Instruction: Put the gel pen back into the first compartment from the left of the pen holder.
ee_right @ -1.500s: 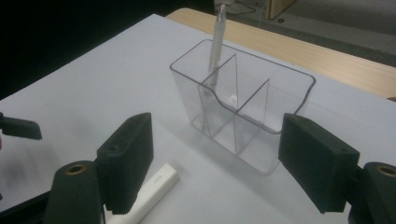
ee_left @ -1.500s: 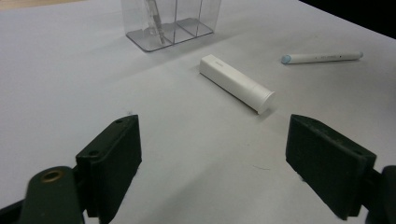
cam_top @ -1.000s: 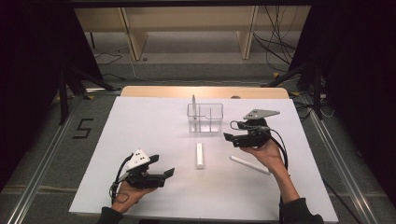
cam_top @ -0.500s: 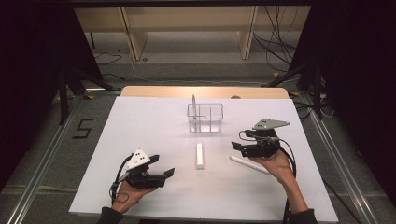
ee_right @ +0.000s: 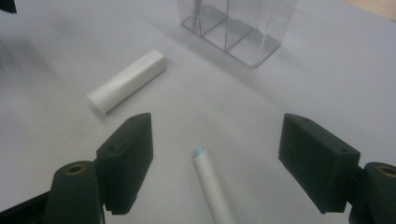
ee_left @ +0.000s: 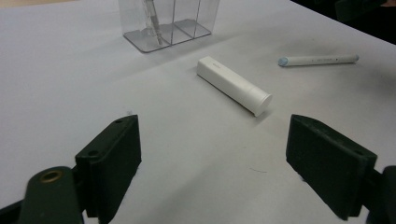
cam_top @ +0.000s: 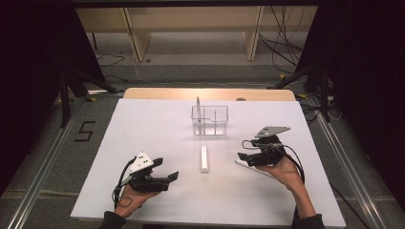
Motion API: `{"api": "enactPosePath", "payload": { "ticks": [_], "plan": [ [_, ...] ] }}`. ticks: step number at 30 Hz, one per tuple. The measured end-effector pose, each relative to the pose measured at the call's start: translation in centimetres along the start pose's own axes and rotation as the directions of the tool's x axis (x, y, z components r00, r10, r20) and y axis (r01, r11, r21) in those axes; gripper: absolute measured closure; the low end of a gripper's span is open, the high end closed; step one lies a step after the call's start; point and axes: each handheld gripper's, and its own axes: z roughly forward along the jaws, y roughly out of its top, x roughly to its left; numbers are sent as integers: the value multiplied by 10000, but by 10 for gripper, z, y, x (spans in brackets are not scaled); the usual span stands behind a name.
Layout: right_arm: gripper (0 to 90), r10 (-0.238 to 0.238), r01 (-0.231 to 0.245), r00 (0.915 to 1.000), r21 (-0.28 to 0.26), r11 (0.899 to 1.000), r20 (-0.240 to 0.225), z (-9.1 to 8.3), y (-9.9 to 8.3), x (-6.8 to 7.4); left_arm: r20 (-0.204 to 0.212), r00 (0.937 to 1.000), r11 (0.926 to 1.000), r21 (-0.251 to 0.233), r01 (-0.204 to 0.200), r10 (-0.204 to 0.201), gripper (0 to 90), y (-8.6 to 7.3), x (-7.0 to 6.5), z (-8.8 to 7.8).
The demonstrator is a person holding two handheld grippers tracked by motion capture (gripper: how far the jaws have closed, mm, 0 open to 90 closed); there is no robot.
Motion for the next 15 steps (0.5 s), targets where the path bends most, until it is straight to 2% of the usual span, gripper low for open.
{"api": "enactPosePath", "payload": {
  "ticks": [5,15],
  "plan": [
    [257,-209,212,9998,603,9980,-51,5,-2,2,16,10000,10000,10,-31,31,176,0,0,1],
    [259,-470,472,9989,1368,9895,-48,10,-5,3,43,10000,10000,-15,-20,20,177,0,0,0]
  ]
}}
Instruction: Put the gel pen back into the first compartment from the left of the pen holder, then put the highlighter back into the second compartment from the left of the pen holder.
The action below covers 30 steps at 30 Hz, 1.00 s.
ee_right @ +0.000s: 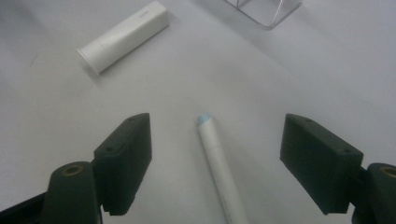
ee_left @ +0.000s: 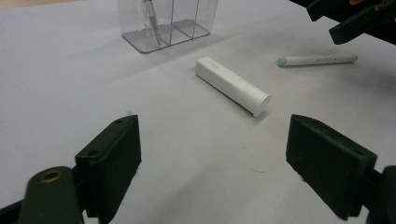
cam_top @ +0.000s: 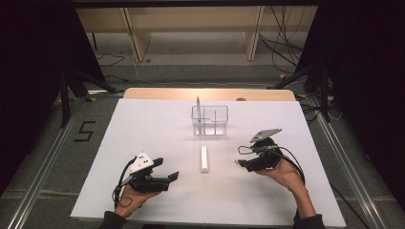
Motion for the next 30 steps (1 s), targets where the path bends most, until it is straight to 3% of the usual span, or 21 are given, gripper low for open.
{"api": "enactPosePath", "payload": {
  "ticks": [11,17,30],
  "plan": [
    [259,-132,132,9999,1067,9942,-11,8,-4,0,29,10000,10000,38,-37,37,177,0,-1,0],
    [265,-278,269,9996,1369,9902,51,11,-5,0,21,10000,10000,62,-66,66,176,0,-1,0],
    [442,-598,604,9982,2052,9769,-90,13,-9,-7,70,9998,9998,70,-173,172,176,0,-4,1]
  ]
}}
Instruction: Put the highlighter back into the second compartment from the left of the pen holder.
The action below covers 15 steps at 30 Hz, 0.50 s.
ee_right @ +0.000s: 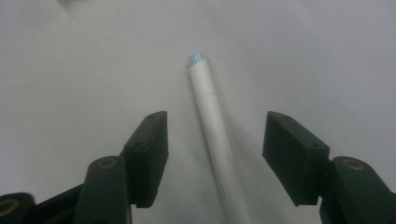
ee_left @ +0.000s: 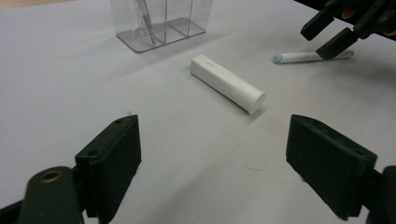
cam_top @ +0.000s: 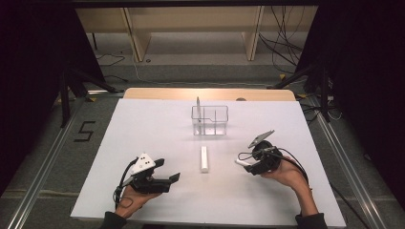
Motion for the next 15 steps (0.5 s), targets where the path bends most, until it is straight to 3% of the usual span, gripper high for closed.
{"api": "enactPosePath", "payload": {
  "ticks": [15],
  "plan": [
    [637,-271,281,9996,793,9965,-128,8,-6,-6,4,10000,10000,4,10,-10,176,-1,0,0]
  ]
}}
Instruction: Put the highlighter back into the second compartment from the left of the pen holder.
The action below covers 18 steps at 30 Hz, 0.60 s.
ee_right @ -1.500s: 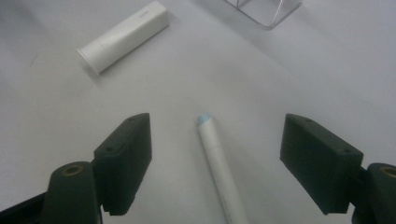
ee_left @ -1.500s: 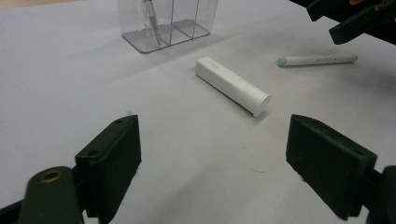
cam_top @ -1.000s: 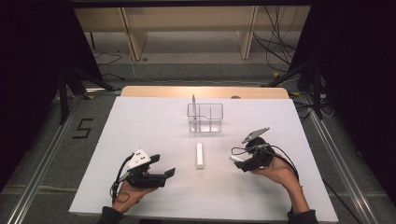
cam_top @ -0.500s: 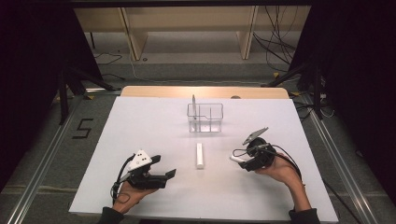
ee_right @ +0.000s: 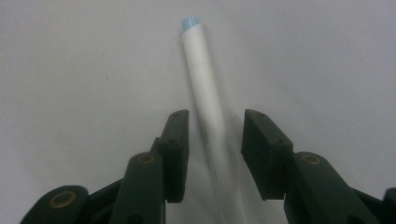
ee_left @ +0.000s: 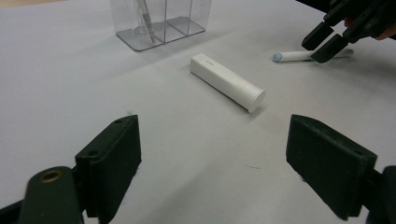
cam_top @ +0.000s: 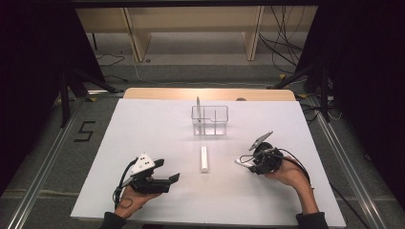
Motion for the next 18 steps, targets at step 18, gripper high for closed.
{"api": "enactPosePath", "payload": {
  "ticks": [18],
  "plan": [
    [767,-348,350,9994,587,9977,-49,3,5,3,-14,10000,10000,80,-26,26,176,0,0,1]
  ]
}}
